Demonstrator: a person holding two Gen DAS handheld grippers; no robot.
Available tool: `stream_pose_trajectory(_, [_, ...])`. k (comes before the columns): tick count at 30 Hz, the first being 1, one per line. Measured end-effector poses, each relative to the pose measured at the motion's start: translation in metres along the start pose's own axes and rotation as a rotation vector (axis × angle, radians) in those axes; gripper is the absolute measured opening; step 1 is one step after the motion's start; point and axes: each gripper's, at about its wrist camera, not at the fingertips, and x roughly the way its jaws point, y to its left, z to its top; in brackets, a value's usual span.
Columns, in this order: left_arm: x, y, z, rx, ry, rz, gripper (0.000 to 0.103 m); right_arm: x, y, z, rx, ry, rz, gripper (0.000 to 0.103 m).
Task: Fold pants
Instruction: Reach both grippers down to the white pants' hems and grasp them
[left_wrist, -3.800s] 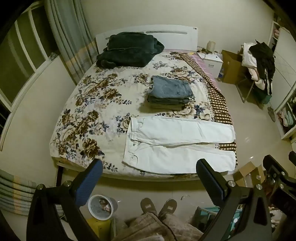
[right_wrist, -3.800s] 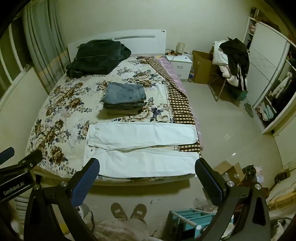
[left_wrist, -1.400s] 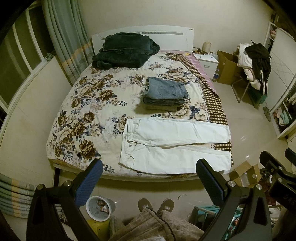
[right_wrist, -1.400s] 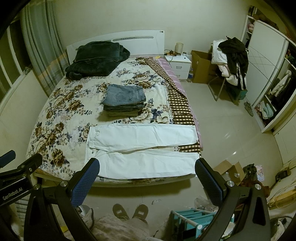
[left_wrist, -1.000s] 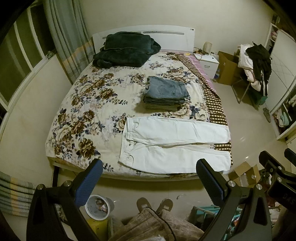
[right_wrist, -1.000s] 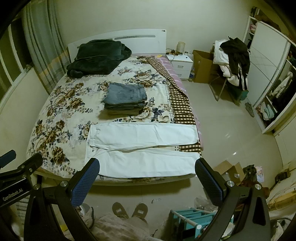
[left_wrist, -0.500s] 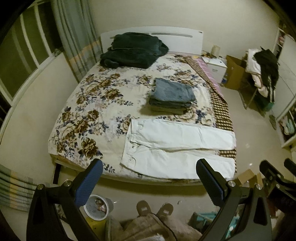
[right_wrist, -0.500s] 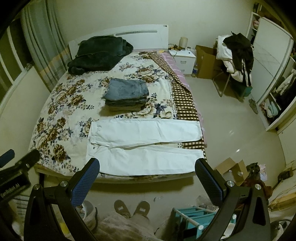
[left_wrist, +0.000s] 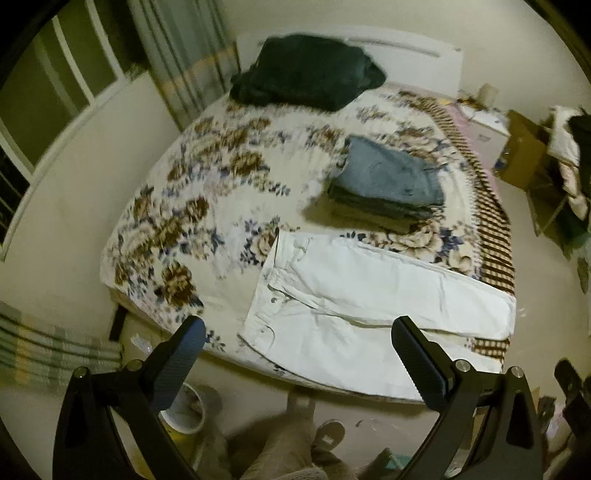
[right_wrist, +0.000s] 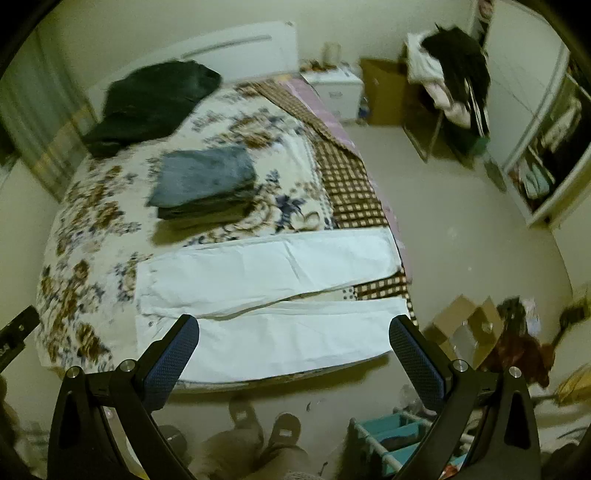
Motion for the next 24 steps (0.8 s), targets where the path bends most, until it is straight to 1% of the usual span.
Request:
stream_pose_trajectory(3, [0.055,-0.011,0.022,-0.048,0.076,0.022,0.103,0.058,-0.007,0.024,0.042,0.041,-0.021,0.103])
stream_pose_trajectory(7, [0.129,-0.02,0.049,-0.129,0.175,0.05,0.103,0.151,-0.018,0.062,0.123,0.099,-0.062,0.103])
stream_pose_trajectory(8, [0.152,-0.021,0.059,-0.162,0.202,0.054,0.103,0.171,-0.021,0.07,0.143,0.113,-0.071,0.103])
stream_pose_trajectory(9, [0.17,-0.021,0.066,-0.189,0.221,0.06,0.103,0.201,-0.024,0.083,0.172,0.13,-0.081,0.103])
stream_pose_trajectory(12, [0.231,-0.021,0.086,-0.288,0.293,0.08,0.103,0.264,-0.03,0.109,0.23,0.173,-0.11,0.103])
stream_pose_trajectory(14, [0.271,-0.019,0.096,-0.363,0.341,0.08,0.103,0.315,-0.034,0.124,0.275,0.215,-0.136,0.103])
stream_pose_trajectory(15, [0.294,-0.017,0.101,-0.403,0.366,0.089,0.103,0.347,-0.038,0.133,0.305,0.241,-0.14,0.103])
stream_pose_trajectory(17, [0.337,-0.014,0.108,-0.492,0.413,0.09,0.103,0.386,-0.043,0.139,0.336,0.273,-0.164,0.103])
stream_pose_trajectory(18, [0.363,-0.012,0.11,-0.549,0.439,0.091,0.103,0.416,-0.046,0.146,0.359,0.288,-0.175,0.103])
stream_pose_trajectory(19, [0.38,-0.011,0.112,-0.58,0.456,0.099,0.103,0.429,-0.048,0.143,0.372,0.299,-0.188,0.103])
stream_pose_trajectory(20, [0.398,-0.012,0.112,-0.617,0.477,0.099,0.103,0.453,-0.05,0.145,0.387,0.315,-0.202,0.103])
stream_pose_trajectory(21, [0.418,-0.011,0.112,-0.653,0.493,0.093,0.103,0.467,-0.053,0.144,0.399,0.326,-0.209,0.103])
stream_pose_trajectory(24, [0.468,-0.015,0.113,-0.71,0.538,0.12,0.103,0.531,-0.06,0.147,0.446,0.368,-0.238,0.103])
